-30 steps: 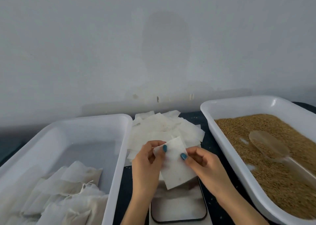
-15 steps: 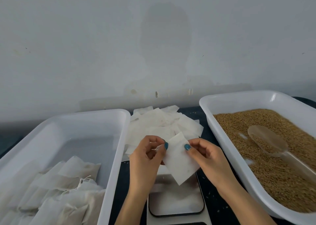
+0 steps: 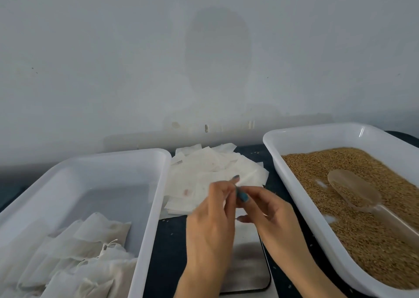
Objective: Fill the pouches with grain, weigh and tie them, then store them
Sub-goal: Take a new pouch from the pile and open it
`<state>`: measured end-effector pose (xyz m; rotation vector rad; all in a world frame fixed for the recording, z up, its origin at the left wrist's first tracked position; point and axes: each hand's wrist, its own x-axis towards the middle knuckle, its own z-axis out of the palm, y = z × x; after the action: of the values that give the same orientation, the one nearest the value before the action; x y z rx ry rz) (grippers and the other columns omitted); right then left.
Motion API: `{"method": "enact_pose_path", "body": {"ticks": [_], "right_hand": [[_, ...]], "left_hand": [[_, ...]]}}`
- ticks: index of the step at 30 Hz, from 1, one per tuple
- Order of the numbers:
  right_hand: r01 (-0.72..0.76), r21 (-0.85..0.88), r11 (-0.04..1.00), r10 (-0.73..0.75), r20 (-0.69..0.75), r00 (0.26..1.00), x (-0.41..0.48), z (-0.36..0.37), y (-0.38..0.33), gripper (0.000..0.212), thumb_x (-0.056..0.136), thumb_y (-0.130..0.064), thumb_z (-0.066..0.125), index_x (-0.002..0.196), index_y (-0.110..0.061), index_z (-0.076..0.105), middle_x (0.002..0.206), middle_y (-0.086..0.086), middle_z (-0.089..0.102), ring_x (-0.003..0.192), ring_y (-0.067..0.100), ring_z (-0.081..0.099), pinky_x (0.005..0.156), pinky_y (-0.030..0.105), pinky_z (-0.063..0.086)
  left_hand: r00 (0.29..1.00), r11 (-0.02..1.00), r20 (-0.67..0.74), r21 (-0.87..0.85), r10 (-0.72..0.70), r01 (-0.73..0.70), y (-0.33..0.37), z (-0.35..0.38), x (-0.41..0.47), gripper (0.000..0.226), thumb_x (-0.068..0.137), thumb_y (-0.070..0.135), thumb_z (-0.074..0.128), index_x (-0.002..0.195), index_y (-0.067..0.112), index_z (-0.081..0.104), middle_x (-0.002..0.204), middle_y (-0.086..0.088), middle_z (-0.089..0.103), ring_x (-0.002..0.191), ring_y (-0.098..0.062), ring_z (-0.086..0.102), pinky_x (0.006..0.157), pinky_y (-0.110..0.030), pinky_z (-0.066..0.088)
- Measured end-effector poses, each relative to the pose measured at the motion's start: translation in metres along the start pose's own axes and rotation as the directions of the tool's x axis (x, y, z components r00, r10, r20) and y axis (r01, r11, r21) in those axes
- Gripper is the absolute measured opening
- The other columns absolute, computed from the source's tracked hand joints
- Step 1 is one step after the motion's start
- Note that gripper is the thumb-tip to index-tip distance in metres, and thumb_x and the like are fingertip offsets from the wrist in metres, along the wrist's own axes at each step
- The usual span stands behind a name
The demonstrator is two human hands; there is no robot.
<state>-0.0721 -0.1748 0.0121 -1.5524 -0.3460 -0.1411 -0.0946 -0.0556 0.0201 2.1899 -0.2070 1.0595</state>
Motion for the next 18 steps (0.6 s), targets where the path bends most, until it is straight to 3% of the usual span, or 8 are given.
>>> {"method": "enact_pose_path", "body": {"ticks": [3,8,12,15,18], "right_hand": [[-0.079,0.177,0.981,0.084,-0.02,0.996,0.0022,-0.0014,-0.002,0.032,0.085,-0.031,0.059,0.104,-0.01,0.073,0.091,0.006,0.077,0.086,0.022,0.075,0.068,0.03,0.062],[-0.12,0.205,0.971,0.125,-0.015,0.992,0.0022,-0.0047,-0.003,0.039,0.081,-0.032,0.06,0.107,-0.006,0.072,0.089,0.009,0.078,0.084,0.023,0.076,0.066,0.028,0.061],[-0.14,0.196,0.971,0.146,-0.018,0.989,0.0022,-0.0032,-0.004,0.036,0.079,-0.035,0.065,0.103,-0.01,0.072,0.086,0.008,0.078,0.083,0.023,0.076,0.067,0.033,0.063],[-0.152,0.186,0.971,0.159,-0.023,0.987,0.0024,-0.0038,-0.0035,0.023,0.088,-0.026,0.063,0.102,-0.01,0.073,0.086,0.009,0.078,0.083,0.024,0.076,0.07,0.039,0.063],[-0.155,0.198,0.968,0.161,-0.019,0.987,0.0022,-0.0043,-0.006,0.032,0.083,-0.034,0.064,0.1,-0.01,0.074,0.086,0.008,0.078,0.082,0.022,0.076,0.066,0.032,0.062]], "left_hand": [[0.994,0.998,0.087,0.007,0.064,-0.065,0.0021,0.0026,-0.0063,0.02,0.101,0.039,0.042,0.119,0.032,0.042,0.109,0.016,0.071,0.088,0.0,0.069,0.061,-0.021,0.058],[0.995,0.999,0.097,-0.043,0.024,-0.02,0.0008,-0.0018,-0.0065,0.025,0.099,0.041,0.046,0.123,0.032,0.042,0.118,0.02,0.067,0.101,0.013,0.059,0.074,-0.016,0.058],[0.997,0.999,0.066,-0.01,0.047,-0.046,-0.0025,-0.003,-0.0071,0.019,0.102,0.036,0.047,0.12,0.03,0.043,0.111,0.021,0.068,0.091,0.006,0.067,0.068,-0.016,0.058],[0.996,0.997,0.055,0.009,0.075,-0.076,-0.0033,-0.003,-0.0073,0.02,0.1,0.031,0.052,0.118,0.027,0.046,0.106,0.015,0.072,0.09,-0.001,0.068,0.066,-0.011,0.054],[0.992,0.994,0.074,0.03,0.106,-0.109,-0.0046,-0.0039,-0.0073,0.022,0.099,0.032,0.047,0.12,0.025,0.048,0.101,0.013,0.073,0.084,-0.002,0.069,0.063,-0.012,0.053]]}}
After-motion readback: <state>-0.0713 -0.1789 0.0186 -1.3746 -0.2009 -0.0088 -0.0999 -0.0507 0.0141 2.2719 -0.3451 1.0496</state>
